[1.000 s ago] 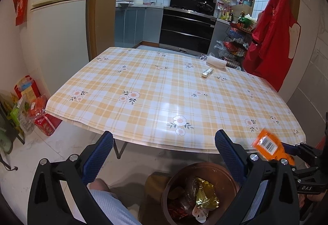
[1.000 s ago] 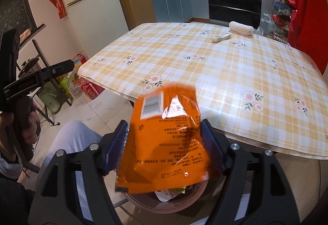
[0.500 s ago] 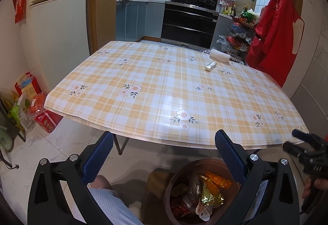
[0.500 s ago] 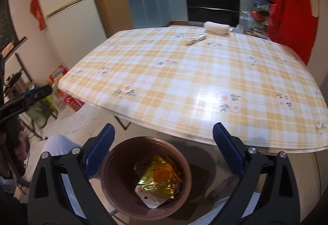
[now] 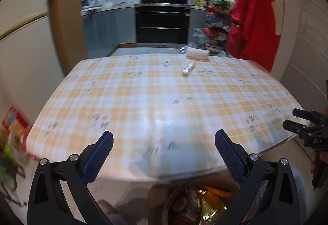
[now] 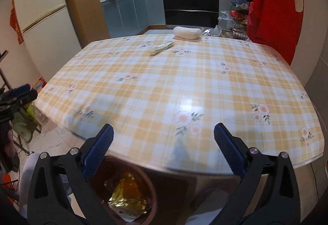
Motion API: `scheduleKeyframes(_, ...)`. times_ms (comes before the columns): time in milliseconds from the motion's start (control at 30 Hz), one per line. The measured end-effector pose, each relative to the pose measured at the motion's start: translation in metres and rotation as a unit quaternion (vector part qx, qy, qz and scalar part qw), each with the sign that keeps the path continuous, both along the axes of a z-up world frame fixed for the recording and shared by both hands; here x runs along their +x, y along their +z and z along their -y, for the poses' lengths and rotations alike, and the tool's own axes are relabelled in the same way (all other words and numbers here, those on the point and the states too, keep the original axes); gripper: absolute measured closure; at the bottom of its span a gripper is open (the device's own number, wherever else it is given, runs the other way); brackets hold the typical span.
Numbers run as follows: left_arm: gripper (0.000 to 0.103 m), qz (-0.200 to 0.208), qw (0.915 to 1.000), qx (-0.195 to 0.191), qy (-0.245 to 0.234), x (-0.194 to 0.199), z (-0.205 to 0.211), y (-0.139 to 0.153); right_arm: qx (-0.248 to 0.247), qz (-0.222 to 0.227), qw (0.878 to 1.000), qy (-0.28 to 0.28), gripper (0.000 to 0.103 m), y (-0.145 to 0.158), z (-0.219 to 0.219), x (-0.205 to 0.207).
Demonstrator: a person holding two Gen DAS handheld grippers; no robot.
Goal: Collect trash
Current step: 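Reach both tools toward the clear tube and bubble-wrap roll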
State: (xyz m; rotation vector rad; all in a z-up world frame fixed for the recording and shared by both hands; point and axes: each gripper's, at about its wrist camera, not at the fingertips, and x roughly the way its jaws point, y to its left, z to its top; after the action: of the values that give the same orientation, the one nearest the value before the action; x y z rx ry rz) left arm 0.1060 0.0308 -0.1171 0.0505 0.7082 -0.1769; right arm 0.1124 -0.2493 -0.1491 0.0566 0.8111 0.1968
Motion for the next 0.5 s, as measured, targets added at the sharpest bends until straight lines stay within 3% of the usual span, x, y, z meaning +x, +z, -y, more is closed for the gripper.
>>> scheduleKeyframes(267,0.006,0.004,0.996,0.033,-0.083,0.12,0.06,-0.006,0.019,-0.024,1.0,-0.006,0.006,-0.02,0.042,0.076)
scheduleKeyframes(500,0.01,-0.045,0.9909,0.033,-0.122,0.257,0.107,-0.048,0.014,-0.035,0.999,0.003,0.006,-0.036,0.075,0.164)
